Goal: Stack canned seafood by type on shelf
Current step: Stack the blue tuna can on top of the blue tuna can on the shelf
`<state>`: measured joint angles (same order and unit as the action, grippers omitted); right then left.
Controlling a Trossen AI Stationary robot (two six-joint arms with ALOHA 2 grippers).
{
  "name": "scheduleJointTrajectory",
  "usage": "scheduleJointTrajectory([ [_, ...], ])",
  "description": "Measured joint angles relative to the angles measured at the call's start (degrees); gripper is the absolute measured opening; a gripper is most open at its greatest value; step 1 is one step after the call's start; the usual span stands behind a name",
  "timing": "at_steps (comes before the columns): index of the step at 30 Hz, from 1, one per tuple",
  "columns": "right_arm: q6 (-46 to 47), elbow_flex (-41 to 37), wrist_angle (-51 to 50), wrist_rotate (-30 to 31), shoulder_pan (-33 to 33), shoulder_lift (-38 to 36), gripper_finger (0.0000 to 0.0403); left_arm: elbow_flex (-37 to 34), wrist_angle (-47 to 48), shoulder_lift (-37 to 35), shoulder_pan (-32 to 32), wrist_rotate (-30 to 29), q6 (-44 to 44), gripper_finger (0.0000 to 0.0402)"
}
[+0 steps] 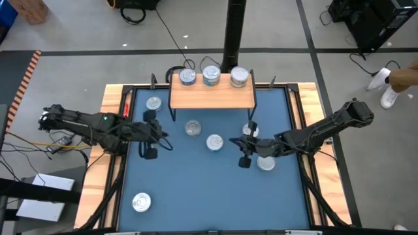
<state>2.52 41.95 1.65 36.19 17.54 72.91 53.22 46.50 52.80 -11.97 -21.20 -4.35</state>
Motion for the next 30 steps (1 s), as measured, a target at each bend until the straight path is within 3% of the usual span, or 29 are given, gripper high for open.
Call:
scheduleJointTrajectory([
  [7, 0.8, 0.0, -0.2, 0.9, 1.8, 0.0, 0.0000, -4.8, 7.9, 1.4, 4.9, 0.3, -5.3, 0.0001],
  [16, 0.8, 0.0, -0.4, 1.7, 2.0, 0.0, 0.0000, -8.5, 6.6, 1.4, 21.9, 0.1, -4.4, 0.0000],
  [23, 0.8, 0.0, -0.6, 1.7, 1.9, 0.0, 0.0000, -8.5, 6.4, 2.0, 36.9, 8.1, 12.5, 0.0000],
  [27, 0.7, 0.0, -0.6, 1.7, 1.9, 0.0, 0.0000, -8.6, 5.6, 3.7, 42.1, 10.2, 26.6, 0.0000],
  [30, 0.8, 0.0, -0.8, 1.7, 2.0, 0.0, 0.0000, -8.6, 3.9, 5.9, 45.4, 10.4, 32.5, 0.0000],
])
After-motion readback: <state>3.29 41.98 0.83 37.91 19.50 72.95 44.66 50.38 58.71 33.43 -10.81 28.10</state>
